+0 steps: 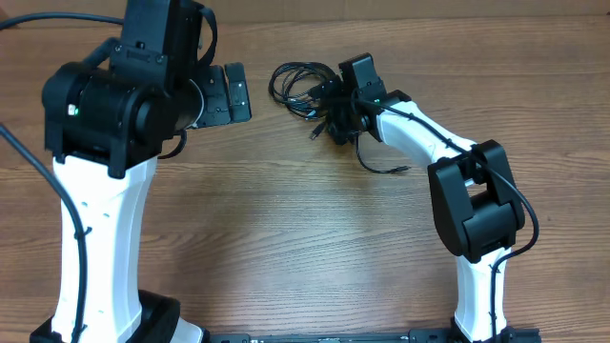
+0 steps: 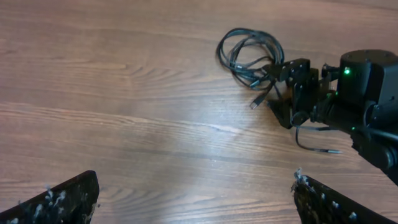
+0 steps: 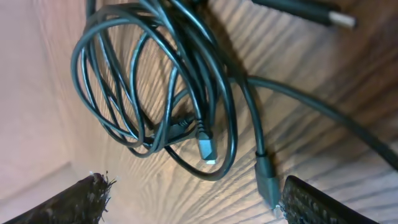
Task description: Untangle cables
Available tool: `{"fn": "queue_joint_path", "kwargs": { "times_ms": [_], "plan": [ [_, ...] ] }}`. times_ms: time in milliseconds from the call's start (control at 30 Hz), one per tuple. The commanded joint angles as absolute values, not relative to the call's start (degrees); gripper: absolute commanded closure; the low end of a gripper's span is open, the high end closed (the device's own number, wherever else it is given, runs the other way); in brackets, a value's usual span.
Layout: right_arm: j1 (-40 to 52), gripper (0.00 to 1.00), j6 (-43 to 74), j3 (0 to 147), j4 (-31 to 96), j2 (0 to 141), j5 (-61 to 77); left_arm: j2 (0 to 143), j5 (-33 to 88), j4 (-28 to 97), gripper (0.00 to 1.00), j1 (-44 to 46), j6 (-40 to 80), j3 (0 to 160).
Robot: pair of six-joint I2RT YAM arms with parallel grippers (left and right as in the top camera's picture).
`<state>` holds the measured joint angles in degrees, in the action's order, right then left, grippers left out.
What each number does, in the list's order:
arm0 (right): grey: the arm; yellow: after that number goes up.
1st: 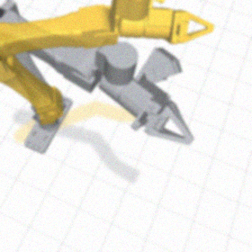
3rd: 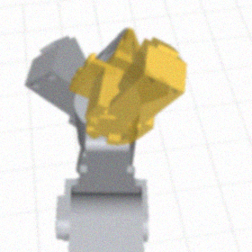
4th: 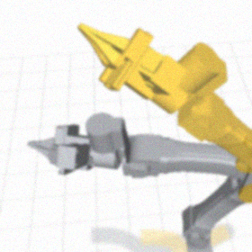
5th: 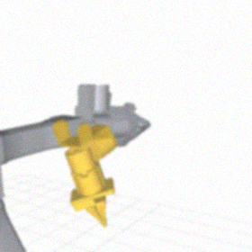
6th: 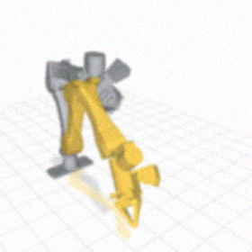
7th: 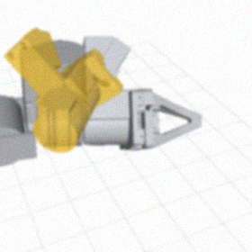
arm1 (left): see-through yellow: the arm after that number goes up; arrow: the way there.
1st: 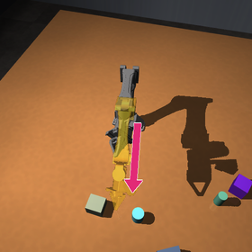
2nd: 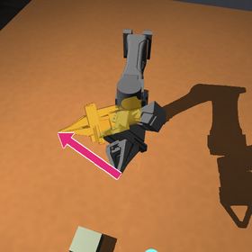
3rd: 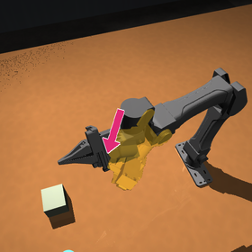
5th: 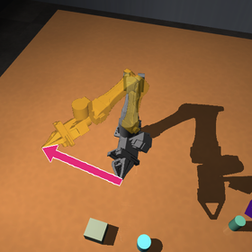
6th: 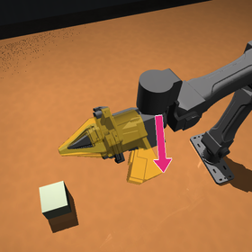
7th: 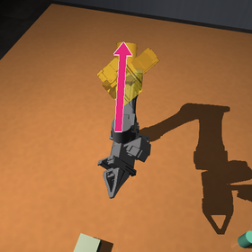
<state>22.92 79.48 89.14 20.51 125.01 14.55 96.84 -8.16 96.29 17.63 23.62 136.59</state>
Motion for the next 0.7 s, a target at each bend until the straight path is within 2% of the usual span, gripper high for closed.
{"fn": "queue_joint_path", "kwargs": {
  "times_ms": [0,200,300,333,433,467,500,533,667],
  "plan": [
    [23.18,0.11,83.68,89.41,21.34,124.33,10.87,97.23,-8.27,96.79,0.00,18.02,23.77,136.97],
    [23.09,0.16,78.06,89.30,22.79,125.32,3.86,97.23,-7.86,96.79,0.00,18.02,23.77,136.97],
    [22.98,0.17,77.45,89.30,22.17,127.66,3.22,97.23,-7.86,96.79,0.00,18.04,23.77,136.97],
    [22.98,0.21,76.49,89.30,20.86,130.10,4.05,97.23,-7.86,96.79,0.00,18.04,23.77,136.97],
    [22.96,0.23,74.70,89.30,17.76,133.19,6.55,97.23,-7.88,96.79,0.00,18.02,23.77,136.97],
    [22.98,0.37,74.67,89.30,17.21,135.11,6.72,97.23,-7.88,96.79,0.00,18.02,23.77,136.97],
    [22.98,0.75,74.67,89.30,17.21,135.61,6.74,97.23,-7.86,96.79,0.00,18.02,23.75,136.97],
    [22.98,0.96,74.63,89.30,17.78,136.31,6.87,97.23,-7.88,96.79,0.00,18.02,23.75,136.97],
    [23.09,0.96,66.92,89.54,18.87,135.92,7.90,97.23,-7.90,96.79,0.00,18.02,23.73,136.97]
  ]
}}
